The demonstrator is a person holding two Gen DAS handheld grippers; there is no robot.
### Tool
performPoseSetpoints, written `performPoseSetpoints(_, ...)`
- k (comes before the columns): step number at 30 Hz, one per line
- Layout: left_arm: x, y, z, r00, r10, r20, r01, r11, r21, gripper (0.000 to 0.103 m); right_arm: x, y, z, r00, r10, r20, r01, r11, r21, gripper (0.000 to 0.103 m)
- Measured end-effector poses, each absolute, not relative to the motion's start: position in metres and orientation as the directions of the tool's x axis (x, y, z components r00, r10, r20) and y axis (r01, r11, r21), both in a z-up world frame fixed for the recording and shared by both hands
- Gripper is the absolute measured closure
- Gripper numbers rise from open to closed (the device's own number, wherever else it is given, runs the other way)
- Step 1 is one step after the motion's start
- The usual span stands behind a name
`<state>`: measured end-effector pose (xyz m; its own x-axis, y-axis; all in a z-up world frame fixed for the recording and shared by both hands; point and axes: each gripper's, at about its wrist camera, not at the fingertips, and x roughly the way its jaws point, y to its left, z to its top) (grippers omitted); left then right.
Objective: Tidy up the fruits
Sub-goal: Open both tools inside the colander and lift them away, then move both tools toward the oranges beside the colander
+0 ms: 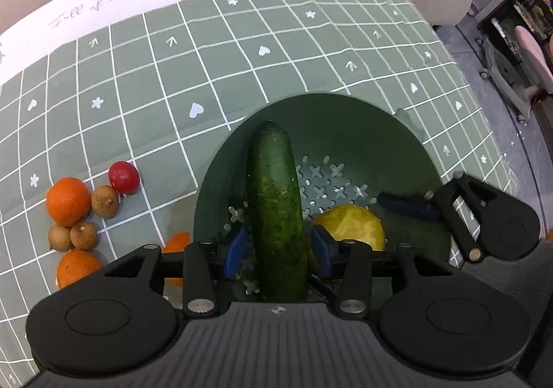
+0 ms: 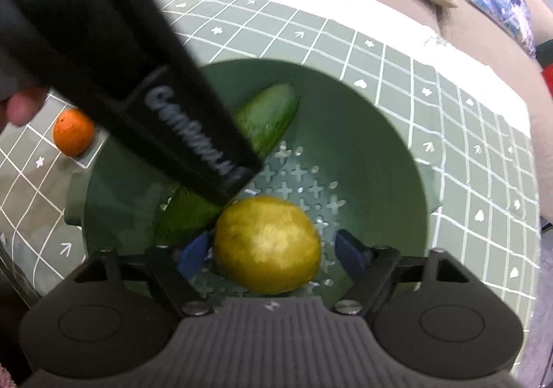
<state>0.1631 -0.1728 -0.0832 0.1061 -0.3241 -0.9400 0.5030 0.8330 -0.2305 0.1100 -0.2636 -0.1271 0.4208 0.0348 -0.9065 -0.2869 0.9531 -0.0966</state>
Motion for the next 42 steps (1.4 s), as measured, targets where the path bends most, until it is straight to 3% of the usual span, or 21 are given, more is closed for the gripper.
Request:
performPoseSetpoints(12, 0.134, -0.130, -0.026, 0.240, -0.387, -0.890, 0.489, 0.840, -0.233, 0.045, 0.095, -0.254, -0.089, 0.485, 0.035, -0.874, -0.225, 0.970, -0.087, 0.012)
performPoseSetpoints(19, 0.114, -0.082, -0.003, 0.376, -0.327, -0.867, 0.430, 0.890, -0.150, 0.044, 0.082, -0.229, -0.063, 0.567, 0.115, -0.816, -0.195, 0.981, 0.003, 0.008)
performPoseSetpoints(31, 0.090, 0.004, -0.008, 0.455, -0.258, -0.852, 0.247, 0.956, -0.157, 0.043, 0.077, -0.164, -0.046, 0.634, 0.141, -0.760, -0.206, 0.978, 0.010, 0.007)
performPoseSetpoints(42, 0.078, 0.037, -0.028, 0.455, -0.326, -0.828, 0.239, 0.941, -0.239, 0.043, 0.070, -0.140, -0.062, 0.620, 0.146, -0.771, -0.199, 0.980, 0.025, 0.007)
